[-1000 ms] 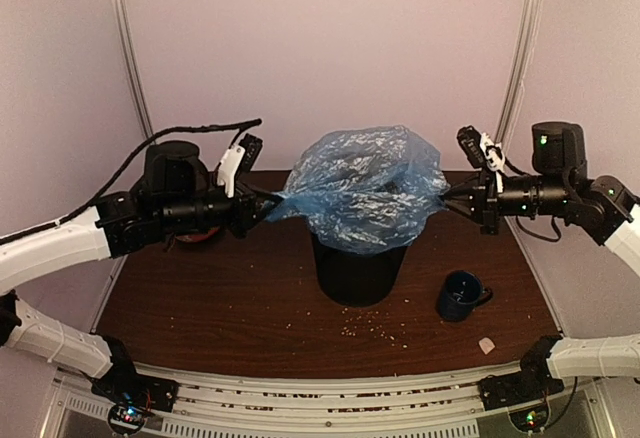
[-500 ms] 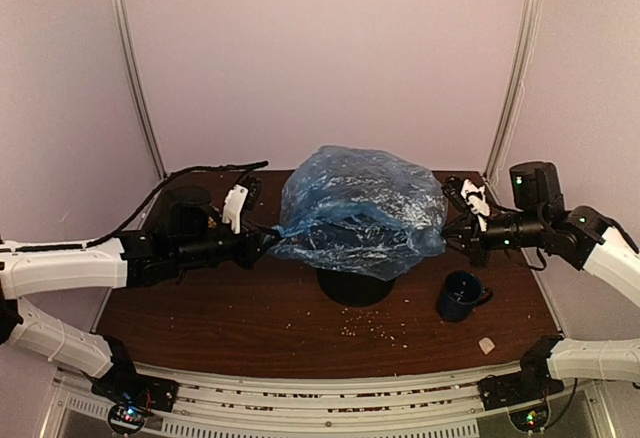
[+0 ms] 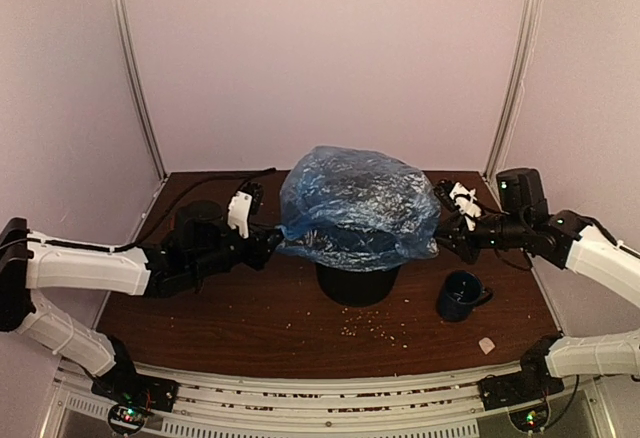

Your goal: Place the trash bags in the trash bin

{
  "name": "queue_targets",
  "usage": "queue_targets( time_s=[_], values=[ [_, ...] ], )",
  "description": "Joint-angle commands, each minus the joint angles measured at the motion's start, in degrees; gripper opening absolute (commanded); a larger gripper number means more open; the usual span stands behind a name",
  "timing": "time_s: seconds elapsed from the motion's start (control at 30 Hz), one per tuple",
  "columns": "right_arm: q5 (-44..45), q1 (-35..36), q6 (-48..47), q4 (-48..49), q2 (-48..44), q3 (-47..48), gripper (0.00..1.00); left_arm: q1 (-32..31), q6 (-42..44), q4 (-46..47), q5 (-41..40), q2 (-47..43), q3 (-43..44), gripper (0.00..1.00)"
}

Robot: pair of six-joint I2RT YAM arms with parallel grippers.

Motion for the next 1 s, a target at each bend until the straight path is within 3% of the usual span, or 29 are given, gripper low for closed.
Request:
queue_targets(
  time_s=[0.0, 0.07, 0.2, 0.3, 0.43, 0.6, 0.67, 0.8, 0.97],
  values=[
    [1.38, -0.57, -2.32, -3.51, -8.14, -0.32, 0.26, -0.66, 1.28, -1.82, -1.94, -10.47, -2.51, 0.47],
    [2.49, -0.74, -3.84, -7.76, -10.46, 1.01, 0.36, -0.78, 2.40, -6.31, -1.64, -15.70, -2.87, 0.58],
    [5.65, -0.80, -6.14, -14.85, -14.23, 3.77, 0.55, -0.97, 4.72, -15.34, -2.24, -22.74, -2.38, 0.69],
    [6.04, -0.80, -6.74, -17.86, -16.67, 5.81, 0.56, -1.05, 5.87, -21.72, -2.78, -26.27, -0.44, 0.71],
    [1.47, -0.79, -10.76, -20.02, -19.46, 6.39, 0.54, -1.45, 6.55, -23.06, -3.06, -28.97, 0.75, 0.73],
    [-6.83, -0.66, -13.12, -22.44, -17.45, 9.59, 0.56, -3.19, 11.22, -23.57, 7.63, -26.97, 3.36, 0.77],
    [-7.36, -0.69, -13.55, -24.13, -17.23, 12.15, 0.61, -7.53, 14.78, -28.12, 5.40, -24.24, 7.42, 0.80],
    [-7.70, -0.71, -13.86, -26.27, -20.89, 15.05, 0.71, -16.05, 19.89, -36.51, -7.24, -21.53, 12.88, 0.79],
    [-10.13, -0.43, -16.31, -30.32, -21.63, 13.70, 0.82, -20.91, 23.92, -40.36, -16.24, -20.04, 14.52, 0.79]
  ],
)
